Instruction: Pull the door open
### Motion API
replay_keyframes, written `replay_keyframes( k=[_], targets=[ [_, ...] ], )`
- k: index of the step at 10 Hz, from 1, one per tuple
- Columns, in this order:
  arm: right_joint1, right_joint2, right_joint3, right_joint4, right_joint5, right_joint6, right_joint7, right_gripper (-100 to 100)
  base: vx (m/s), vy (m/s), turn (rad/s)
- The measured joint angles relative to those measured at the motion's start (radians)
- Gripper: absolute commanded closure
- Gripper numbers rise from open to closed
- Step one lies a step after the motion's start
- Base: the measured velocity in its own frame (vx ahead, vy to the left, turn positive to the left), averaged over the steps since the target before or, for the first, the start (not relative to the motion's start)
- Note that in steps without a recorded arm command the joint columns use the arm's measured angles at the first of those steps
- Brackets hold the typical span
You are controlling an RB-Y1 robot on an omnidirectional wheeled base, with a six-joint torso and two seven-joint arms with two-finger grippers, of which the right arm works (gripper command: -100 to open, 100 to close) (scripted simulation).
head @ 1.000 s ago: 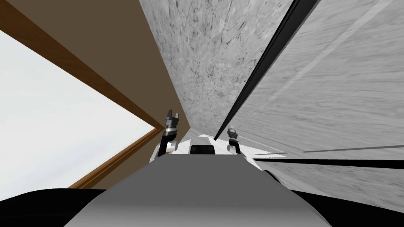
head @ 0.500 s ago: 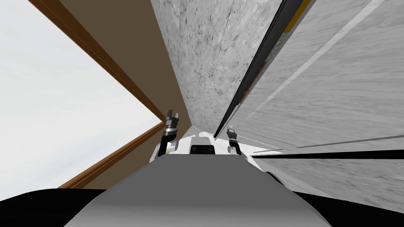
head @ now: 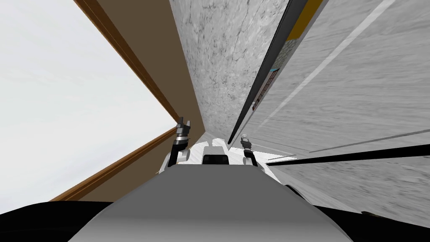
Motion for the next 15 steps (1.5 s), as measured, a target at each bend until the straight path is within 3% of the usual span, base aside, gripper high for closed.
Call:
replay_keyframes(
  k=[3, 7, 10, 15],
  targets=[
    [0.013, -0.022, 0.026, -0.009, 0.011, -0.015, -0.026, 100, -0.215, -0.017, 0.098],
    [0.045, -0.067, 0.087, -0.024, 0.036, -0.051, -0.084, 100, -0.257, -0.038, 0.106],
    [0.064, -0.085, 0.112, -0.030, 0.046, -0.064, -0.105, 100, -0.181, -0.016, 0.092],
    [0.096, -0.136, 0.172, -0.030, 0.069, -0.133, -0.167, 100, -0.251, -0.060, 0.137]
  ],
)
